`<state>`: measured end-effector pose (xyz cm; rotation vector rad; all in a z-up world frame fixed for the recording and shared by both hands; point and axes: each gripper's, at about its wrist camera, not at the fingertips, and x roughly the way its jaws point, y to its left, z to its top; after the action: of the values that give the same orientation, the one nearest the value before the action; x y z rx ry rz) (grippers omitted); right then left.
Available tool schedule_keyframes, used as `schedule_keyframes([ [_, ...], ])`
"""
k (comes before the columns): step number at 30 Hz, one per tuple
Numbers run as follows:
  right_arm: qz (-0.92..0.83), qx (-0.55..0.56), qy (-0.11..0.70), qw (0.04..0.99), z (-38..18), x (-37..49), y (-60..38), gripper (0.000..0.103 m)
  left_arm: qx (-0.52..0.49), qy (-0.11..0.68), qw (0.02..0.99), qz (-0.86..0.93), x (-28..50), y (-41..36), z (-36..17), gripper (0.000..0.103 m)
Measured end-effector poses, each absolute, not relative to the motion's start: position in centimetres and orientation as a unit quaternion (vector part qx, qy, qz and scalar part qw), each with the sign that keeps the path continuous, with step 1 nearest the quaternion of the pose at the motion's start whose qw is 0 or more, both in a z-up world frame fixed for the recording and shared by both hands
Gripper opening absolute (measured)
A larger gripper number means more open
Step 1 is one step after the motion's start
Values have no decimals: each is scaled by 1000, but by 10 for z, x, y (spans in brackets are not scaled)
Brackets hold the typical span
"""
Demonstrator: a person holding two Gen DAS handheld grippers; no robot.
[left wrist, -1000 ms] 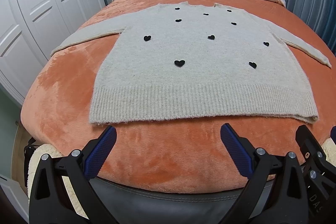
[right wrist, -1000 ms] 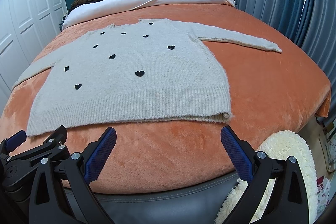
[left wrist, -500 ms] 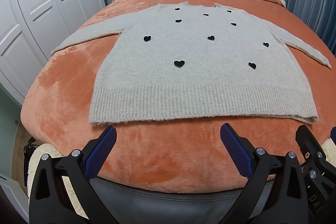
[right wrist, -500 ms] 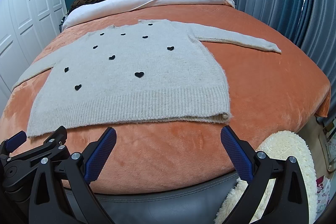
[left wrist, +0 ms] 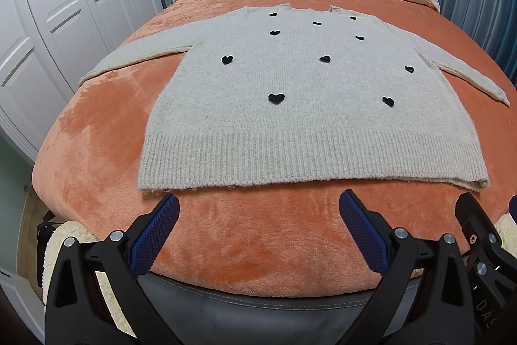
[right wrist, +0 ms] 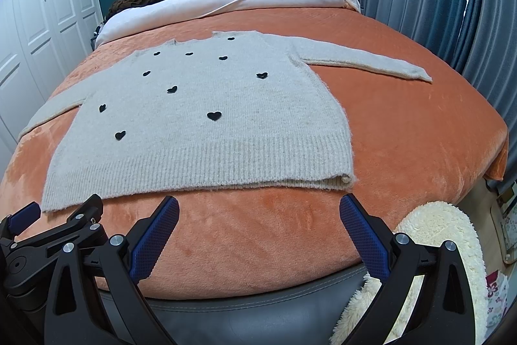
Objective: Fold small clothes
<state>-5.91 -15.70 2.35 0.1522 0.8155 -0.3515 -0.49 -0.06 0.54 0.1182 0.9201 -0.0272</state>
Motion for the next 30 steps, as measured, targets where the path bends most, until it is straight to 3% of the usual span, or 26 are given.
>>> schedule_keyframes([
  [30, -171, 73, 394, 900, 25, -60, -159, 98, 58, 444, 894, -13, -5, 0, 9, 95],
])
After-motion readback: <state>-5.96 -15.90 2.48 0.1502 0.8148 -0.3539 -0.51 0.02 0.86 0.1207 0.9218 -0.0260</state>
